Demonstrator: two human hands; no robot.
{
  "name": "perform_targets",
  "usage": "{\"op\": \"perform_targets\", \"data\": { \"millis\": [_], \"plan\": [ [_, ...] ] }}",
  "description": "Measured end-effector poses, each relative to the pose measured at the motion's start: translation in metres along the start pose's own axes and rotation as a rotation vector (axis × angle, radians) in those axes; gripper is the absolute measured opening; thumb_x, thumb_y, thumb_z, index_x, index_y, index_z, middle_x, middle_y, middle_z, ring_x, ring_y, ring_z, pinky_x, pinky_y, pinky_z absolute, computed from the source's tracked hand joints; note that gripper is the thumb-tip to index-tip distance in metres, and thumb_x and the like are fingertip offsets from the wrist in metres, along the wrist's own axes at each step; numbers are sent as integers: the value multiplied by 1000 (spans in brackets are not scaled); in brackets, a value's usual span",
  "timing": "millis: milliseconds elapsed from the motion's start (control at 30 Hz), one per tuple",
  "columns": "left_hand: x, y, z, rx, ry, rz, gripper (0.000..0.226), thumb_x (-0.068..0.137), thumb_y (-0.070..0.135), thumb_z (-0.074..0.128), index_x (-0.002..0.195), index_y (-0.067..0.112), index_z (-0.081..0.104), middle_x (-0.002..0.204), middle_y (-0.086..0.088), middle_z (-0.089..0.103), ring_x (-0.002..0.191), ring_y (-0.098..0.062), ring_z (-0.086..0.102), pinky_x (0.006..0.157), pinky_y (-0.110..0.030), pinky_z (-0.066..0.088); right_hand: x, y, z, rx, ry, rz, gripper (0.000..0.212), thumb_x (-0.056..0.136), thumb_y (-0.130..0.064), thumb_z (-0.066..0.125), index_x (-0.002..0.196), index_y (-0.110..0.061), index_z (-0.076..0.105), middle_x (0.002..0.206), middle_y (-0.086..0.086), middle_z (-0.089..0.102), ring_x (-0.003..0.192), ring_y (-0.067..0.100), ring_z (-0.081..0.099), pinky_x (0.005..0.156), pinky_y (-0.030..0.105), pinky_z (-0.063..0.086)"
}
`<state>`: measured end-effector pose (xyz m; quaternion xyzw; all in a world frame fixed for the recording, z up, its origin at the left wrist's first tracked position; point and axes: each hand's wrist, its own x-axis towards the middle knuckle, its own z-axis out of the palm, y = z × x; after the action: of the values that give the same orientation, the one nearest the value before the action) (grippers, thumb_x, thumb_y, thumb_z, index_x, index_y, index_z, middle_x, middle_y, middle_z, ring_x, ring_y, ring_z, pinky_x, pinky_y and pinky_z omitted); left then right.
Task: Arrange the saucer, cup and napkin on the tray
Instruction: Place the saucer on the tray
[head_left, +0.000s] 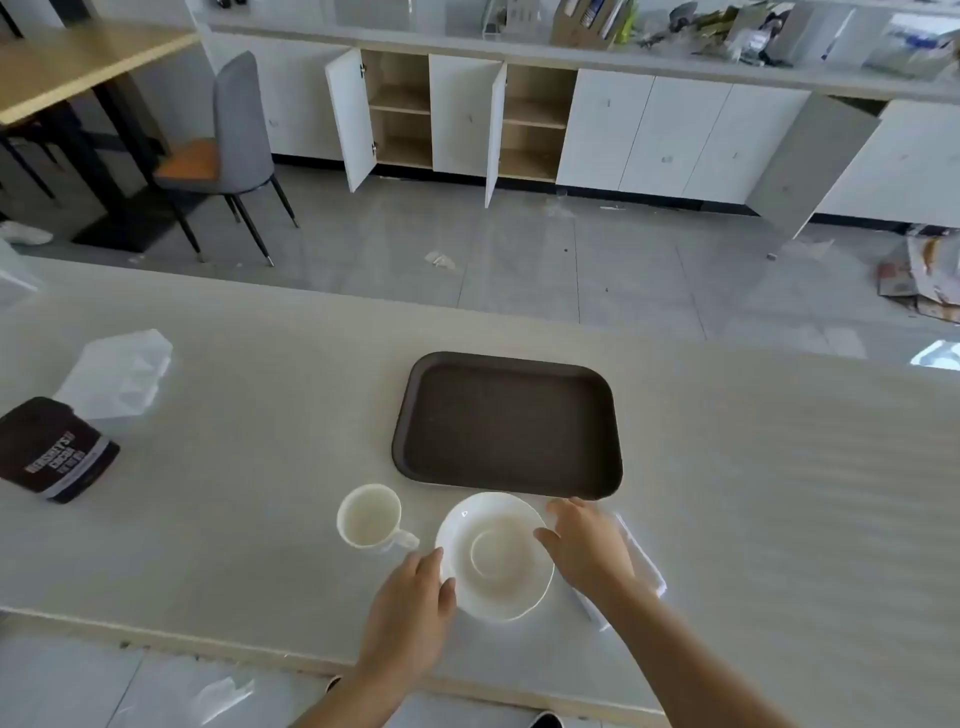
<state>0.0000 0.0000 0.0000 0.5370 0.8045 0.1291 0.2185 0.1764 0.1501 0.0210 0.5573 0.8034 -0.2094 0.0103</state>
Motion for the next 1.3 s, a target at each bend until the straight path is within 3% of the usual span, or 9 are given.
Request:
{"op": "perform_targets", "data": {
  "millis": [67,133,200,300,400,533,667,867,1300],
  "plan": [
    [4,4,-1,-105,15,-78,34,97,30,50,128,16,56,109,-3,63,100,-24,61,82,-32,45,0,3,3,34,-9,39,23,94,-35,62,106,-16,69,109,1,69,94,24,63,77,32,48],
    [4,12,-3,-186,43,-128,9,95,24,55,101,20,59,88,3,61,85,-24,59,72,-33,41,-2,5,8,55,-23,82,23,94,-32,61,108,-15,70,111,2,67,98,26,62,80,33,48],
    [5,18,-2,-298,59,-208,25,90,16,58,74,30,43,64,9,47,66,-17,47,59,-31,32,-2,8,12,93,-38,109,23,95,-28,61,111,-15,71,111,2,68,100,26,63,83,33,48],
    [8,24,-1,-421,49,-330,31,84,8,55,64,26,42,54,5,50,58,-15,50,53,-29,38,-3,12,17,146,-46,145,17,94,-21,61,99,-12,74,96,3,73,91,25,64,78,32,51],
    [14,26,4,-533,30,-425,18,82,3,50,68,12,58,59,-5,65,60,-24,67,60,-37,54,-4,13,20,186,-55,180,14,91,-19,62,88,-9,71,83,4,71,80,25,62,70,31,49],
    [16,31,6,-717,29,-504,28,80,-2,49,71,15,69,57,-1,66,59,-24,71,45,-21,51,-5,16,17,201,-69,209,13,90,-16,60,89,-10,72,86,4,72,83,24,63,67,30,47],
    [18,40,7,-861,46,-524,36,81,-4,50,77,23,74,62,-3,70,65,-24,73,57,-37,62,-7,19,3,233,-49,236,19,88,-13,55,88,-14,73,82,2,72,78,24,65,67,31,52],
    [36,50,-1,-961,68,-537,40,84,-6,52,103,22,73,77,-13,72,70,-25,74,59,-34,62,-1,22,-20,432,-18,306,19,81,-5,52,77,-10,69,67,8,72,52,24,70,58,34,57],
    [120,44,-55,-1013,43,-495,39,87,-11,55,115,11,69,96,-16,70,86,-31,73,66,-42,64,58,4,-43,743,62,344,21,88,-2,60,80,-17,72,77,5,75,55,17,74,61,32,63]
  ]
}}
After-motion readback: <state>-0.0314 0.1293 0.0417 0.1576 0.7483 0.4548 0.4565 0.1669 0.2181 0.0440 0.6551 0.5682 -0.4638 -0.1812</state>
